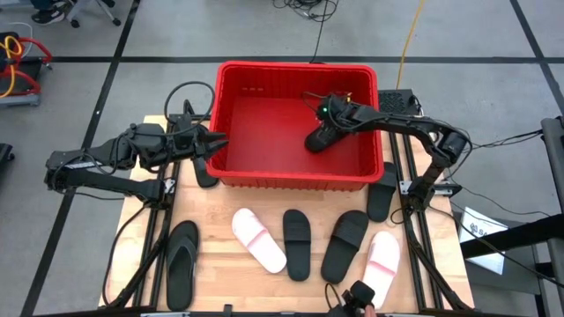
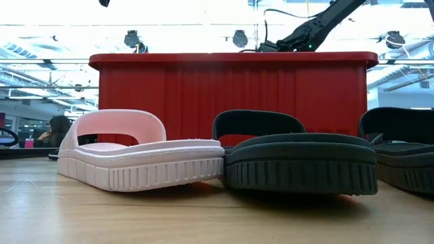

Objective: Pick and place slides into bin
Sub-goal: Put the black slide into the red bin

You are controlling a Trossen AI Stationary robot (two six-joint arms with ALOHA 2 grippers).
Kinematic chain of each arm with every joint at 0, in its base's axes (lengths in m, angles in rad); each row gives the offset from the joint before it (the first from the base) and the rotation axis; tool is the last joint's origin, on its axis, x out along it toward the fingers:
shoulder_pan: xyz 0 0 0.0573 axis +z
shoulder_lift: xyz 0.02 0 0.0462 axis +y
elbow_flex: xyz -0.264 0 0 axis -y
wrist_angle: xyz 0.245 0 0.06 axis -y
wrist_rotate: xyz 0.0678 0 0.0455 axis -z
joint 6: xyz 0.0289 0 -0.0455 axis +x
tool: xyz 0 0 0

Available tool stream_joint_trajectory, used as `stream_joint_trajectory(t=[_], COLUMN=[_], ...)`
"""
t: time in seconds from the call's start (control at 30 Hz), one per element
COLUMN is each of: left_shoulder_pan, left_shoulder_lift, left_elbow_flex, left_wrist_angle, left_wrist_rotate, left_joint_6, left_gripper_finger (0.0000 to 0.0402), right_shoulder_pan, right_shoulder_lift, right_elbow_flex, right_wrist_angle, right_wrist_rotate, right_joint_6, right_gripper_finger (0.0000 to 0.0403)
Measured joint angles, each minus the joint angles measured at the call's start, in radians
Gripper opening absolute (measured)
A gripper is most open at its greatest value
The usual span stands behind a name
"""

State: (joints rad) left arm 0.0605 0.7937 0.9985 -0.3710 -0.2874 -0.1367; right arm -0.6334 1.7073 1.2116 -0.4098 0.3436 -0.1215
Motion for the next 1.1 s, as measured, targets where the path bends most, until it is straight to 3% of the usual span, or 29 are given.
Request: stream_joint_trajectory(t=[0.2, 0.37, 0.7, 0.83, 1.0, 1.1], left_shoulder_pan=[0.0, 0.0, 0.0, 0.0, 0.0, 0.0], left_shoulder_lift=[0.0, 0.0, 0.0, 0.0, 0.0, 0.0], left_elbow_flex=[0.0, 0.0, 0.0, 0.0, 0.0, 0.0], left_wrist_angle=[0.0, 0.0, 0.0, 0.0, 0.0, 0.0], left_wrist_rotate=[0.002, 0.002, 0.002, 0.002, 0.002, 0.002], left_joint_6=[-0.001, -0.003, -0.003, -0.002, -0.002, -0.002], left_gripper_finger=[0.0097, 0.0097, 0.0097, 0.0097, 0.0097, 0.0097], right_shoulder_pan=[0.0, 0.001, 0.0, 0.0, 0.0, 0.0], right_shoulder_lift=[0.023, 0.025, 0.022, 0.022, 0.021, 0.021], right_elbow_flex=[-0.047, -0.084, -0.108, -0.109, -0.109, -0.109], right_wrist_angle=[0.046, 0.075, 0.092, 0.096, 0.099, 0.11], right_wrist_rotate=[0.007, 0.147, 0.229, 0.234, 0.243, 0.243], right_joint_6=[-0.025, -0.029, -0.055, -0.071, -0.118, -0.189], right_gripper_finger=[0.0171, 0.0166, 0.0141, 0.0105, 0.0015, 0.0011])
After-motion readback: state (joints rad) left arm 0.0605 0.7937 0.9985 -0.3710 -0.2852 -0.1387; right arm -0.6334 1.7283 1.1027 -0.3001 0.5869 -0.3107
